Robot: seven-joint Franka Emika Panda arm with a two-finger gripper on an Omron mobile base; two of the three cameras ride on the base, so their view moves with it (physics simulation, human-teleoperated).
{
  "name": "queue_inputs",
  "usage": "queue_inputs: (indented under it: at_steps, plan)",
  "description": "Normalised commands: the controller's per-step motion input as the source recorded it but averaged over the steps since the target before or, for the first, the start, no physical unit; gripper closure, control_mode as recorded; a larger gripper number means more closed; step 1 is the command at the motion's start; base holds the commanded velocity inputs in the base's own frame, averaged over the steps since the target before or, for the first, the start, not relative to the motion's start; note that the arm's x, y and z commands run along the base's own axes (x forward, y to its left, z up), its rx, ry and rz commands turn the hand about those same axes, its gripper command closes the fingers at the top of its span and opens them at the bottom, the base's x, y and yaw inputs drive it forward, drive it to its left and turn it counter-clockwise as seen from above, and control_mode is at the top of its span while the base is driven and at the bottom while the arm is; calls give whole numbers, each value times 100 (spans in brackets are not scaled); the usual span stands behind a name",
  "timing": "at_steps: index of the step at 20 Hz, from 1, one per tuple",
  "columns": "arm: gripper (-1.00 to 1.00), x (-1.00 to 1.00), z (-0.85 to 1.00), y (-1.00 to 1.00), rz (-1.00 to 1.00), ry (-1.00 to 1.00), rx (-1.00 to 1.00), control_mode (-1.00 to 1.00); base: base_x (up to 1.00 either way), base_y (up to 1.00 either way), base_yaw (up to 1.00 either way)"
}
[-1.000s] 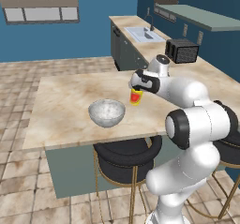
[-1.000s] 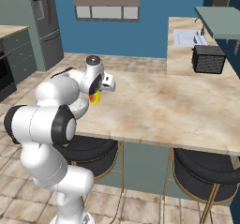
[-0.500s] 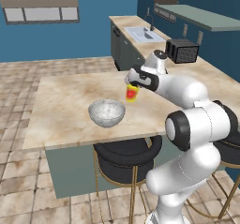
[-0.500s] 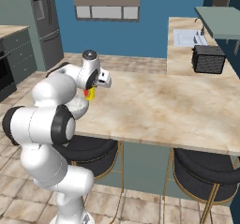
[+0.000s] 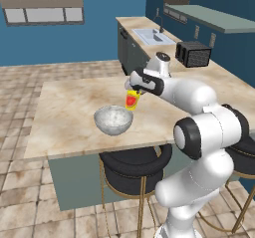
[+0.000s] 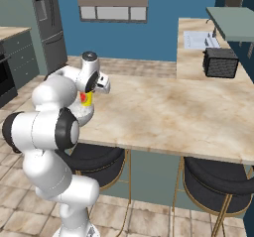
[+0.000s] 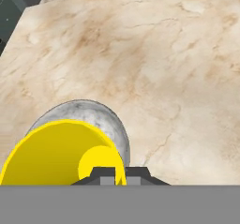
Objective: Place the cup inside the bowl on the dining table and move the bowl to any counter.
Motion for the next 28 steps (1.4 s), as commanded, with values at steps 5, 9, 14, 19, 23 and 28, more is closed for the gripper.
queue_inputs:
  at_steps: [5, 9, 14, 19, 23, 28]
  plan:
    - [100, 0, 0, 35, 0, 2, 7, -100, 0, 0, 0]
    - [100, 0, 0, 36, 0, 5, 2, -100, 0, 0, 0]
    - [100, 0, -1, 16, 0, 1, 0, -100, 0, 0, 0]
    - [100, 0, -6, 0, 0, 0, 0, -100, 0, 0, 0]
    - [100, 0, -14, 0, 0, 0, 0, -100, 0, 0, 0]
    - [100, 0, -22, 0, 0, 0, 0, -100, 0, 0, 0]
